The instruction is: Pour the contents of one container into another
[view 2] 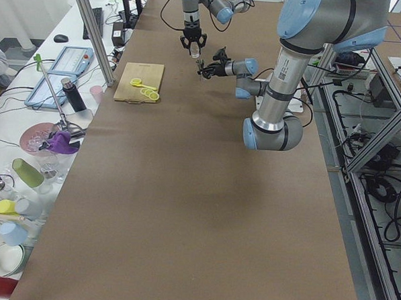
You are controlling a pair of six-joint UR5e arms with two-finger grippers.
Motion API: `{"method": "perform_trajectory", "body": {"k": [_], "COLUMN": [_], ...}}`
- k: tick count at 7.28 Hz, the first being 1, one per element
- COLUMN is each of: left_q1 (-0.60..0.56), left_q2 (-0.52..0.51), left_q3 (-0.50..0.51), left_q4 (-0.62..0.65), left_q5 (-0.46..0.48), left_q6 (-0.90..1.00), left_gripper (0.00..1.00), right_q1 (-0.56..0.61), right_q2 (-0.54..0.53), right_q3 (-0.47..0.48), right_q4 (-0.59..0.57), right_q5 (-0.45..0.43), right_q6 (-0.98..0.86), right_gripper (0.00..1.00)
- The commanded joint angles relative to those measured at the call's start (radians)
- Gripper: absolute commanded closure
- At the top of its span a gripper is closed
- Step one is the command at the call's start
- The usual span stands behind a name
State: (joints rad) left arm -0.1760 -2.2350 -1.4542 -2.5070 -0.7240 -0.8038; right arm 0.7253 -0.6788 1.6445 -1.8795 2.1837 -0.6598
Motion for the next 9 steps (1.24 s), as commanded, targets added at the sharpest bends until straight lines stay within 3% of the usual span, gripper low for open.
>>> {"method": "perform_trajectory", "body": {"k": [1,9], "left_q1": [0.001,0.003], "left_q2": [0.0,-0.003], "left_q3": [0.002,0.003], "left_q4": [0.001,-0.001], "left_q5": [0.0,0.0], "left_q6": [0.0,0.0], "left_gripper": [1.0,1.0], "right_q1": [-0.001,-0.044], "right_q2": [0.018,0.079], "right_q3": [-0.003,-0.052], "right_q4": [-0.036,-0.154], "right_q5": [-0.013,-0.096], "right_q6": [-0.003,-0.004], "right_gripper": [1.0,1.0]}}
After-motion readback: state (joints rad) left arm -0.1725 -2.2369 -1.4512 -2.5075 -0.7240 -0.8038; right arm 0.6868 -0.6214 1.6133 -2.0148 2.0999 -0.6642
